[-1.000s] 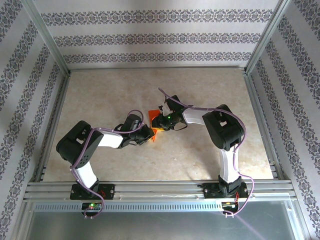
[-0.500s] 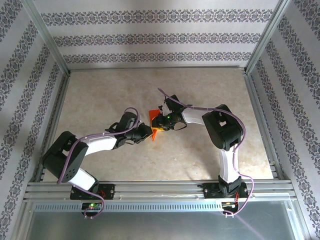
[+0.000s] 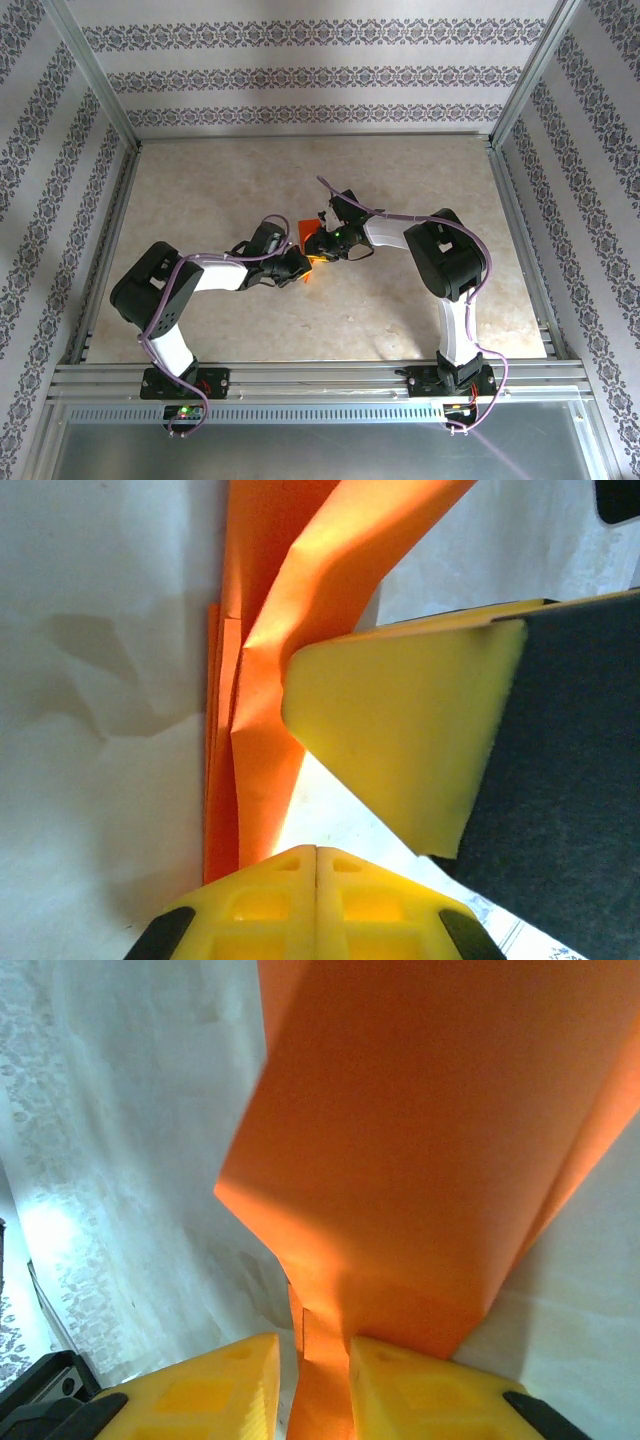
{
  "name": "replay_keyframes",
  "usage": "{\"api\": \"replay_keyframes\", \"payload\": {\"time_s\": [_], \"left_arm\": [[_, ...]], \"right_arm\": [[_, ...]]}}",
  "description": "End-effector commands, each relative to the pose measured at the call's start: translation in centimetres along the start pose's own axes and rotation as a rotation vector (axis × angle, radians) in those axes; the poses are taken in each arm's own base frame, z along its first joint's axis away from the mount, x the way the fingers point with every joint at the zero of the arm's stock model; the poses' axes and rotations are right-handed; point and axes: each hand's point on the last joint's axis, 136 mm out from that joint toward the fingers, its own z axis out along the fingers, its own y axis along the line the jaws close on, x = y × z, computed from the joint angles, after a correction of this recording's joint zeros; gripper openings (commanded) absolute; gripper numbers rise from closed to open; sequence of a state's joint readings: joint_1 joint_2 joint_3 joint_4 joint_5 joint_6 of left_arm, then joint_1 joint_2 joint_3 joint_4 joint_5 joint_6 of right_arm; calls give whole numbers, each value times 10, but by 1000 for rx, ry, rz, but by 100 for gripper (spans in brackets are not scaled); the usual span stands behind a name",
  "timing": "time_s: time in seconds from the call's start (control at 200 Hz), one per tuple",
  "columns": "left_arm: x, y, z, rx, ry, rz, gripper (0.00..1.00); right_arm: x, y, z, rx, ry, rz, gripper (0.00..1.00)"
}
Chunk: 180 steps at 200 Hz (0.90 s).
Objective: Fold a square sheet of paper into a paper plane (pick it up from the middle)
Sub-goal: Fold the wing for the fifth time at the center of the table.
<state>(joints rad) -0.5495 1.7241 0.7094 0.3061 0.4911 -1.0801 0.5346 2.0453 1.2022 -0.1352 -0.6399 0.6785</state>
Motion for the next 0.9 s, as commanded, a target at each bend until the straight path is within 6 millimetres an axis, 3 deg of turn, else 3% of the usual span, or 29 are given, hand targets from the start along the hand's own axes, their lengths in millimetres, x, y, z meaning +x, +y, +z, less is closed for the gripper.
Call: {"api": "replay_keyframes", "payload": {"time_s": [0.0,0.28,0.665,0.894], "left_arm": [[2,2,3,3,1,29,4],[10,16,7,-15,15,4,3],[14,8,9,0,25,19,4],[20,18,11,-39,37,12,4]], "right_arm": [[11,-46,16,140,17,68,29],[8,-42,15,127,13,66,28],[8,-44,15,131,15,73,28],[8,-46,15,138,14,76,28]]}}
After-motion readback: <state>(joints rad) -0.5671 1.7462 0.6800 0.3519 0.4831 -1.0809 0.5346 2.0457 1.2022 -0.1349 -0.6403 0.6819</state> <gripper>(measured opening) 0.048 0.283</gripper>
